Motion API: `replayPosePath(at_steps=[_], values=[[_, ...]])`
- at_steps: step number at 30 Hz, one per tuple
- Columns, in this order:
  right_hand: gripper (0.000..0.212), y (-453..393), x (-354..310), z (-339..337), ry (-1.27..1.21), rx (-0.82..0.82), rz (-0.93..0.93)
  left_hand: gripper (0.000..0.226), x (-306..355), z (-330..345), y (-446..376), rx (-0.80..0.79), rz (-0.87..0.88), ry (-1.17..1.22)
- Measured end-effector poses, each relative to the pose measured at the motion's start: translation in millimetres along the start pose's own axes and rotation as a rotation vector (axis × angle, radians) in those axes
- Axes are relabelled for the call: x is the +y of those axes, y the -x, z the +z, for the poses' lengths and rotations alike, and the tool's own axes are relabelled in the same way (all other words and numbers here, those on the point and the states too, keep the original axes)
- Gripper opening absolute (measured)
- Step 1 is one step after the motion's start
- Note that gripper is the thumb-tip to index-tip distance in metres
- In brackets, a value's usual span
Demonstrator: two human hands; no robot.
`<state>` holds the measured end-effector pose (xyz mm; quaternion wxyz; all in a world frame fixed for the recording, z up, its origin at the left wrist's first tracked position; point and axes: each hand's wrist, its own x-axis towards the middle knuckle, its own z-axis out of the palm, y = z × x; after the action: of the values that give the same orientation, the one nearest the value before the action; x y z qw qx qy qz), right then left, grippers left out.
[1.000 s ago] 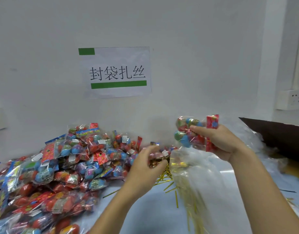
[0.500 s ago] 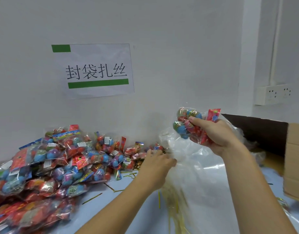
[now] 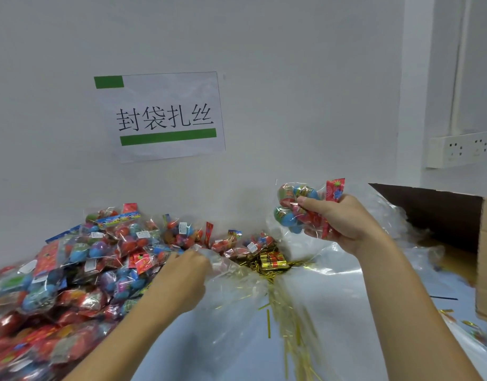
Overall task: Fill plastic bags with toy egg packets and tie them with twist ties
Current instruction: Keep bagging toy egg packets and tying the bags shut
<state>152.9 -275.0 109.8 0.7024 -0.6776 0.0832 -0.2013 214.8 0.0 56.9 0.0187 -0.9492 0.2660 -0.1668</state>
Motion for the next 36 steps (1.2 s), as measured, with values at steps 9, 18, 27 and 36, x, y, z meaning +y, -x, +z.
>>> replayPosePath(at_steps=[9,18,27,36], values=[[0.038,-1,3,15,0.04,-0.028,-0.008,0.083,68,26,13,-0.36,-0.006,-0.05],[0.033,1,3,19,0.026,-0.046,-0.009,0.019,49,25,7,0.105,-0.252,0.15],[0.022,13,-8,31,0.009,-0.17,-0.001,0.028,13,-2,-3,0.193,-0.398,0.817],[0.021,29,-21,66,-0.119,-0.394,-0.026,0.024,7,-15,3,0.395,-0.349,0.844]])
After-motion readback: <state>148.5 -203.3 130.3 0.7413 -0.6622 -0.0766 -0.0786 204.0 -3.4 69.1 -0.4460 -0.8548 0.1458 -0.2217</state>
